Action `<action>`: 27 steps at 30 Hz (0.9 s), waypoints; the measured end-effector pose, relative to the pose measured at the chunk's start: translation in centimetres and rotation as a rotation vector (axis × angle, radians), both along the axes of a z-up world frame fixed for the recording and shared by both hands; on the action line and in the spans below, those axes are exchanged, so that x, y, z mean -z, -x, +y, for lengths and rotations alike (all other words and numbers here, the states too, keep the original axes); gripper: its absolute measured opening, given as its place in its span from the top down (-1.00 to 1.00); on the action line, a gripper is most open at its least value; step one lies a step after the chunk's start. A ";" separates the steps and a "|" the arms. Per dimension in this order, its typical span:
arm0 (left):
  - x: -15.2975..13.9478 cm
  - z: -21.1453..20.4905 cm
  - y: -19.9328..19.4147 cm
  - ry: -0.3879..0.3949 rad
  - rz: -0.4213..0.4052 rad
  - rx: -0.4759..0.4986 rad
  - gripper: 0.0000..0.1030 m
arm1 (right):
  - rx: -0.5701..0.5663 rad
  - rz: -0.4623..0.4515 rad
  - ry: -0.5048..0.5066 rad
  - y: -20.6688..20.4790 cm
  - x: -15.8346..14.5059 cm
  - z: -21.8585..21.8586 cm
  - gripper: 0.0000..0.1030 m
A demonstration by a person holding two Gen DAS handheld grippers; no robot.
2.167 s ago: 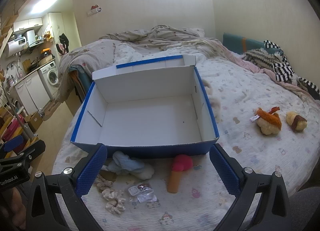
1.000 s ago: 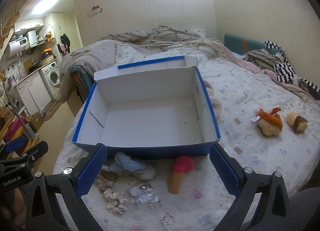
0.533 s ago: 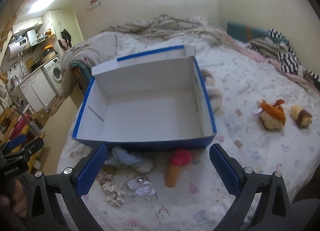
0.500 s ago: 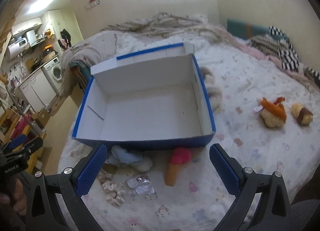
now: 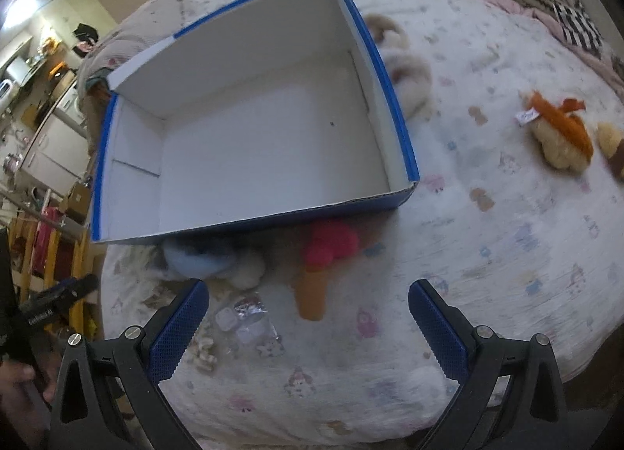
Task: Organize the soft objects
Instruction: 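Grasp the white sock with the left tool while the right tool reaches toward the orange cylinder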
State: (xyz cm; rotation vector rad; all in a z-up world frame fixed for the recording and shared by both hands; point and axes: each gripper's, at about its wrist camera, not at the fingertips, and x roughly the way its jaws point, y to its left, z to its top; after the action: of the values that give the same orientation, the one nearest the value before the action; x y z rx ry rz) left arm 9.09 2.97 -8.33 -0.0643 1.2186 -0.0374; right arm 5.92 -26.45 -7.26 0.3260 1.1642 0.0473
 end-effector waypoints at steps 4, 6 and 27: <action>2.4 -1.5 -1.7 0.038 0.079 0.023 -0.49 | 0.009 0.027 0.003 -0.3 1.2 0.1 -1.00; 3.3 -2.1 -2.5 0.077 0.100 0.032 -0.49 | 0.008 0.040 0.013 -0.3 1.6 0.3 -1.00; 5.8 -0.9 -4.5 0.235 0.219 -0.065 0.54 | 0.027 0.085 -0.014 -1.4 3.2 -0.2 -1.00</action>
State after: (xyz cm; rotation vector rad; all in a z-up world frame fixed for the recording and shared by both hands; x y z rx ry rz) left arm 13.61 2.02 -14.17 -0.3204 1.4260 -0.1190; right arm 7.35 -26.68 -10.44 0.3593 1.2441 0.0184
